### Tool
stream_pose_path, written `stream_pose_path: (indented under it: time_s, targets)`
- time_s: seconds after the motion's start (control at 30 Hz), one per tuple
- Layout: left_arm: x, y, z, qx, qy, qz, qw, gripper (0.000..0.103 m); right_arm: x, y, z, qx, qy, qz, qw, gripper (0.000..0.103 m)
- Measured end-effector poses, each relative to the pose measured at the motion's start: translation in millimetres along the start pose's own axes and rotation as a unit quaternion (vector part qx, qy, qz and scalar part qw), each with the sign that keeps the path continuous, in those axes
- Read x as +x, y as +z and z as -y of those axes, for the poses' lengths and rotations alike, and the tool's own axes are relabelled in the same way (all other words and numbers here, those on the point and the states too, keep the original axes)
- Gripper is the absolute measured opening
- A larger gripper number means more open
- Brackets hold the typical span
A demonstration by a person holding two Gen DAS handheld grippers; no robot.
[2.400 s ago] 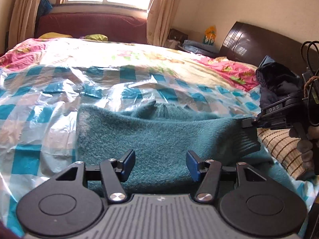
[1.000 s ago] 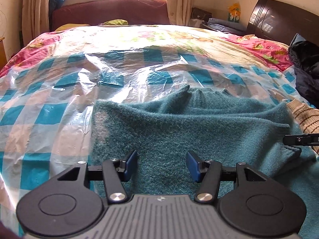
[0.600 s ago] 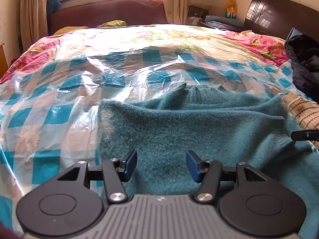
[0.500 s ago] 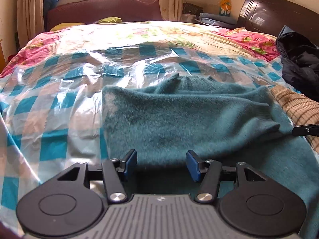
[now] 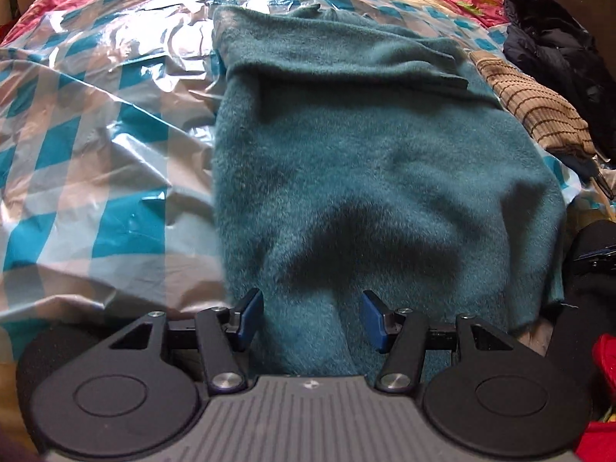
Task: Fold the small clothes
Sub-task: 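Grasp the sweater hem with the left tool while the right tool grasps it too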
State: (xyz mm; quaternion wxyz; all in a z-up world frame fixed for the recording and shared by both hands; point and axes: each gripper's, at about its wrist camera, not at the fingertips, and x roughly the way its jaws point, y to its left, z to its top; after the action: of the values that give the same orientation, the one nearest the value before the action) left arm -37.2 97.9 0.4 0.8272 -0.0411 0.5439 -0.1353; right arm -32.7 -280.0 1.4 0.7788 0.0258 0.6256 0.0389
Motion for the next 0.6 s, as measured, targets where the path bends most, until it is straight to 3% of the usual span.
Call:
stream_pose_path:
  time_s: [0.2,0.6]
  targets:
    - [2,-12,-3,-0.029,-0.011,-0.013,0.9994,0.059,25,0,6,0.051,0.039,-0.011,0.998,0.028]
    - [3,-28,-5,-0.073,0.019,-0.063,0.9951,0.059,33,0,11,0.064,0.064,-0.006,0.996,0.028]
